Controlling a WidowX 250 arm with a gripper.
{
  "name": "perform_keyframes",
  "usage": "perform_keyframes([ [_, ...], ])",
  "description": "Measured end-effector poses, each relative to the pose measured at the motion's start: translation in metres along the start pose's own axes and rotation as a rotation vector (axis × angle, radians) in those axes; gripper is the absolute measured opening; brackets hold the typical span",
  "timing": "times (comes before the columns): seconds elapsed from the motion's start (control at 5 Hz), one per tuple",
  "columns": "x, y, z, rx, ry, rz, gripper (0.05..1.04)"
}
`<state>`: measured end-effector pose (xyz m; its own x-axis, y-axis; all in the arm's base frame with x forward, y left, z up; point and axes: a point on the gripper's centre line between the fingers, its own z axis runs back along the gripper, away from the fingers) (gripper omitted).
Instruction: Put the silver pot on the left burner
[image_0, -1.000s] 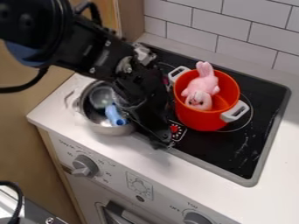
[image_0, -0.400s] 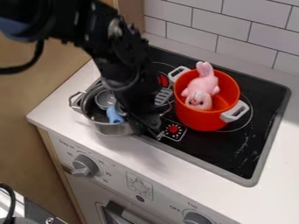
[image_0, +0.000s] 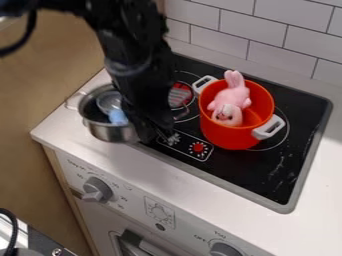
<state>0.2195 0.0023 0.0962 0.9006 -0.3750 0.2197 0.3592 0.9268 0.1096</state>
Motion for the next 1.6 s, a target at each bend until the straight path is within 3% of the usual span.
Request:
perform_keyframes([
  [0.4,0.010,0.009,0.015,0.044,0.005,-0.045,0.063],
  [1.2,0.057,0.035,-0.020,0.061,-0.037,-0.124,0.063],
  [1.6,0.065,0.040,-0.039,0.077,-0.051,-0.122,0.063],
])
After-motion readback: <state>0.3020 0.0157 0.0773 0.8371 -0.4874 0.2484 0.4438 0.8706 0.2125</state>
